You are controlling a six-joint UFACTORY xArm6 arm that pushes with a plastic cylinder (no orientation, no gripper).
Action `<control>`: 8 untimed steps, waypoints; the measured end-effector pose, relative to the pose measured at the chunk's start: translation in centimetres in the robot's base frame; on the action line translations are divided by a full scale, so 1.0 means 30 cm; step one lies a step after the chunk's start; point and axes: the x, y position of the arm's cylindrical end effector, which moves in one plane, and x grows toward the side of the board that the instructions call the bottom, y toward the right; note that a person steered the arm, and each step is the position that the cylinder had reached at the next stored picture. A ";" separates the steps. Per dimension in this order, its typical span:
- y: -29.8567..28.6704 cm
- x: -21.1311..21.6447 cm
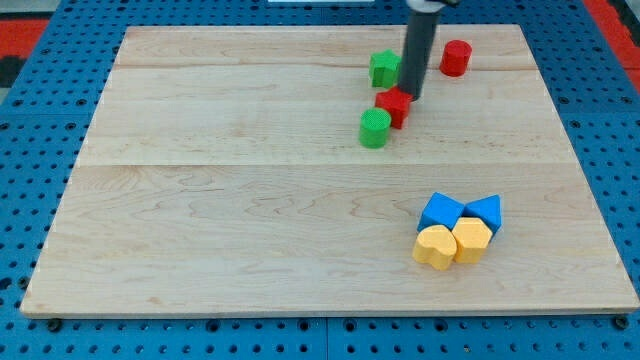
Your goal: Drag the green circle and red star into the group of blocks
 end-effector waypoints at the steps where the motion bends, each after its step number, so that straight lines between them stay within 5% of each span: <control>1: -0.153 0.010; 3: -0.184 0.276; 4: -0.363 0.030; 5: -0.460 0.260; 8: -0.126 0.552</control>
